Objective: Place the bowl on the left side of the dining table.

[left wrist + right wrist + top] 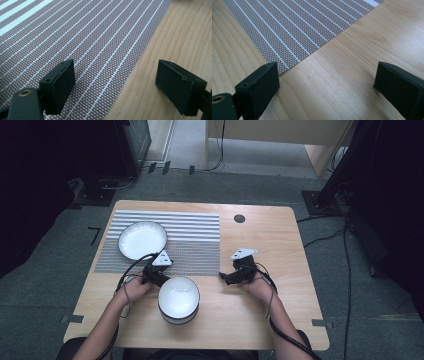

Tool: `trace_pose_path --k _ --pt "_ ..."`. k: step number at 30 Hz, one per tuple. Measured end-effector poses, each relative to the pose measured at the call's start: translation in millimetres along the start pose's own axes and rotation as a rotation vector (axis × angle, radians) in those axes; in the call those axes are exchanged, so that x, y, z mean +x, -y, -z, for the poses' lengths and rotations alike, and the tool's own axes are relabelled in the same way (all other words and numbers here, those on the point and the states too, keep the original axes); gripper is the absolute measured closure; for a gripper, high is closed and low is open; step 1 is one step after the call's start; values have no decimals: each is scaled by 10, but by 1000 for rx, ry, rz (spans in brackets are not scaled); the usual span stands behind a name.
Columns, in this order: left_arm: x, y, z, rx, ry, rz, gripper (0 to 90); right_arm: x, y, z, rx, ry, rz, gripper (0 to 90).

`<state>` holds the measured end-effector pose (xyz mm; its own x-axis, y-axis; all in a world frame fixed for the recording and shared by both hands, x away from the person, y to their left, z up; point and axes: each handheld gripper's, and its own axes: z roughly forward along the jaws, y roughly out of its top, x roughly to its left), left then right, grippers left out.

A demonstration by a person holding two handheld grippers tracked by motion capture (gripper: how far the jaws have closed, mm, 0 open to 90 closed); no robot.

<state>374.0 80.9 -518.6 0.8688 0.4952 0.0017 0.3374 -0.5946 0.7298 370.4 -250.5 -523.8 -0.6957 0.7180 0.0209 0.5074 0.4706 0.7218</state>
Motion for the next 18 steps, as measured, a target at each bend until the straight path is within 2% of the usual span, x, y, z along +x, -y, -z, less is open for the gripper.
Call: trace_pose_path --k 13,18 --pt "-6 1 -1 -3 -5 1 149 3 1 1 -1 0 -2 53" --pt "-2 2 -2 -5 -37 20 139 4 2 1 -2 2 -2 53"
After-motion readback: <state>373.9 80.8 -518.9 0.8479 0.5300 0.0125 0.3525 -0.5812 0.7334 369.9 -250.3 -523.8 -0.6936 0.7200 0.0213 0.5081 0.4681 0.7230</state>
